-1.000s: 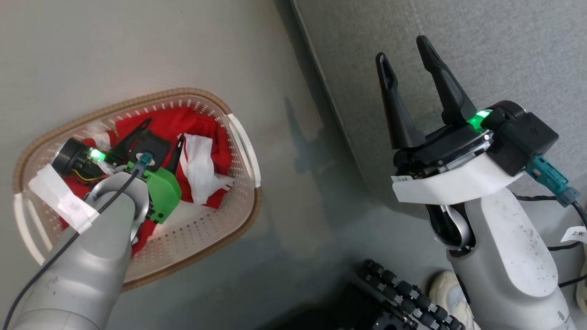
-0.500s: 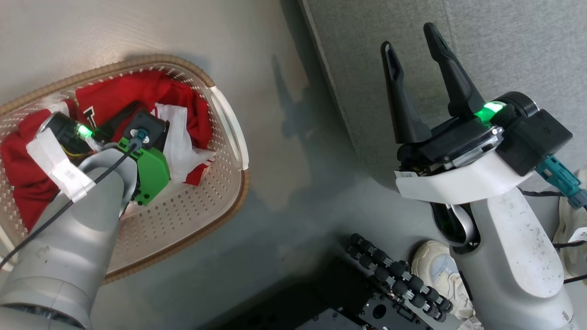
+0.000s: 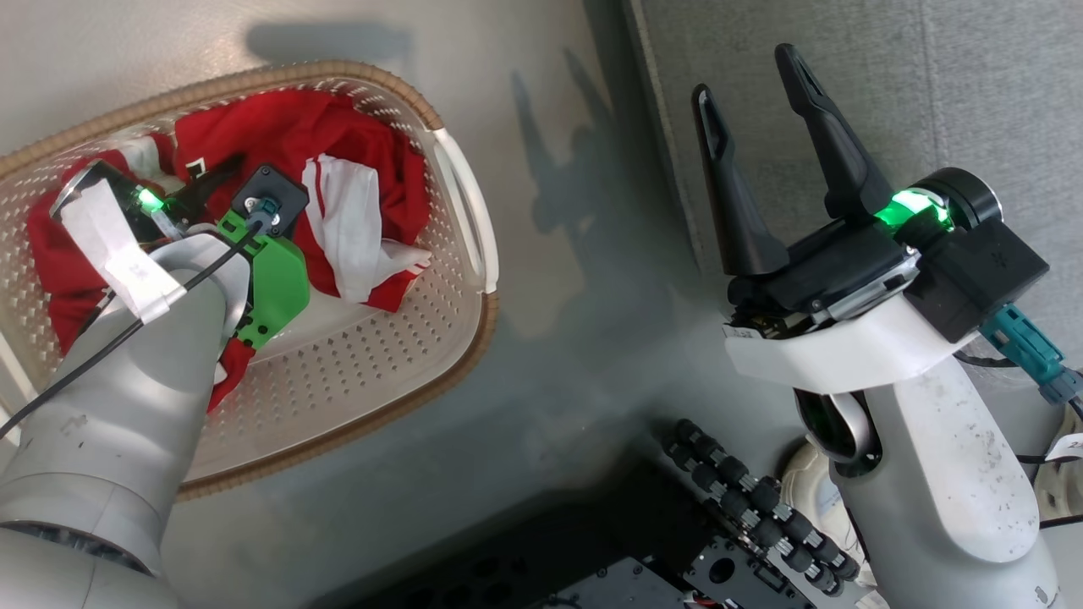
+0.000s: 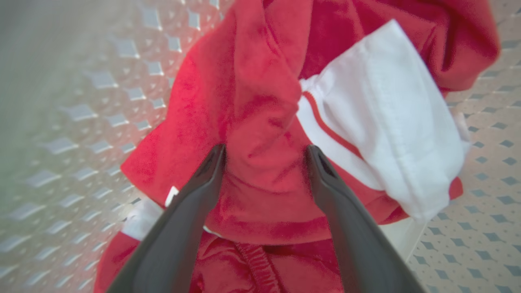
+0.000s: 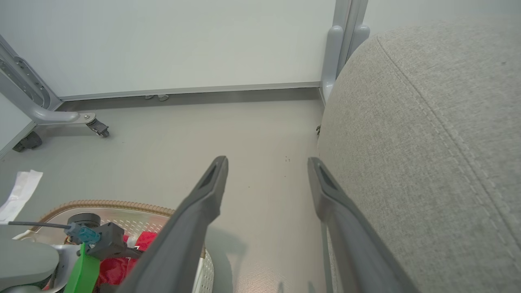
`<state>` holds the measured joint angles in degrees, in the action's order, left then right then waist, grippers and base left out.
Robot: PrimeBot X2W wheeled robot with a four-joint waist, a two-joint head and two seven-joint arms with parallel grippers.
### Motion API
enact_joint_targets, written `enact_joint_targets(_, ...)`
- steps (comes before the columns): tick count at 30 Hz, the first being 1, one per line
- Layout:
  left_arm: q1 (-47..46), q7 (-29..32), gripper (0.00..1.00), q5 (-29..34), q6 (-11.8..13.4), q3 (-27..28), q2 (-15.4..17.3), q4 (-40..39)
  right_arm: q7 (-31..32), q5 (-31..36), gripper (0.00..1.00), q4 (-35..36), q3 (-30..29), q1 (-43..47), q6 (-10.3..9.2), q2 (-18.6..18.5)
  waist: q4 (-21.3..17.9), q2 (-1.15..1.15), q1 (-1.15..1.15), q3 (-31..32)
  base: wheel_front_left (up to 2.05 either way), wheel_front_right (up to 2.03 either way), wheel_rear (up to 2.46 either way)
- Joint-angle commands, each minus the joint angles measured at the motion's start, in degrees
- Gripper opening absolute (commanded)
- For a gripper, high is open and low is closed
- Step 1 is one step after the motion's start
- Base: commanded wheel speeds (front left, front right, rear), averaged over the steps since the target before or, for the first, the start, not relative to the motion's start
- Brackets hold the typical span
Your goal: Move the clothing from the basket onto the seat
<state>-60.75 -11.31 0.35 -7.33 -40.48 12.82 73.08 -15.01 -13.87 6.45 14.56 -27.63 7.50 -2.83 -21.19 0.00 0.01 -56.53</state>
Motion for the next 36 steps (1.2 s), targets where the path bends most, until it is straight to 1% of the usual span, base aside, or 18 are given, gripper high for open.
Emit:
enact_joint_targets(1, -0.9, 0.7, 1.0, -0.3, -0.2, -0.7, 0.1, 0.4, -0.3, 0.8, 1.0, 0.4, -0.1, 0.7, -0.02, -0.1, 1.2, 0.0, -0.01, -0.9, 0.1, 0.1, 0.1)
enact_joint_targets(6, -1.7, -0.1, 1.0, -1.5, -0.2, -2.5, -0.3, 0.5, -0.3, 2.6, 1.0, 1.1, -0.1, 1.3, -0.02, -0.1, 2.9, 0.0, -0.01, -1.7, 0.1, 0.1, 0.1)
enact_joint_targets(7, -1.7, -0.2, 0.87, -2.1, -0.2, -2.7, -0.5, 0.5, -0.3, 2.8, 1.0, 1.3, -0.2, 1.3, -0.02, -0.1, 3.2, 0.0, -0.01, -1.8, 0.06, 0.06, 0.06)
enact_joint_targets(8, -1.8, -0.5, 0.35, -2.1, -0.2, -3.2, -0.7, 0.5, -0.3, 3.0, 1.0, 1.4, -0.2, 1.3, -0.02, -0.1, 3.4, 0.0, -0.01, -1.9, 0.04, 0.04, 0.04)
enact_joint_targets(9, -2.1, -0.8, 0.1, -2.0, -0.2, -3.7, -0.8, 0.5, -0.3, 3.2, 1.0, 1.4, -0.1, 1.4, -0.02, -0.1, 3.6, 0.0, -0.01, -2.0, 0.03, 0.03, 0.03)
enact_joint_targets(10, -2.2, -1.1, 0.0, -2.8, -0.2, -3.9, -1.1, 0.5, -0.3, 3.3, 1.0, 1.4, -0.1, 1.5, -0.02, -0.1, 3.8, 0.0, -0.01, -2.0, 0.0, 0.0, 0.0)
enact_joint_targets(20, -3.8, -2.9, 0.0, -6.7, -0.2, -6.7, -2.2, 0.4, -0.3, 3.3, 1.0, 0.4, 0.6, -0.2, -0.02, -0.1, 4.4, 0.0, -0.01, -1.7, 0.0, 0.0, 0.0)
enact_joint_targets(23, -3.1, -3.5, 0.0, -8.5, -0.2, -7.3, -3.1, -0.7, -0.3, 3.8, 1.0, -0.2, 0.1, -0.4, -0.02, -0.1, 5.3, 0.0, -0.01, -0.5, 0.0, 0.0, 0.0)
enact_joint_targets(30, 0.1, -4.0, 0.0, -13.0, -0.2, -9.0, -4.5, -5.0, -0.3, 5.2, 1.0, -2.0, -0.8, -0.3, -0.02, -0.1, 8.3, 0.0, -0.01, 4.5, 0.0, 0.0, 0.0)
enact_joint_targets(36, 4.5, -3.9, 0.0, -17.0, -0.2, -9.9, -3.6, -12.1, -0.3, 6.4, 1.0, -3.8, -1.4, 0.8, -0.02, -0.2, 10.8, 0.0, -0.01, 10.1, 0.0, 0.0, 0.0)
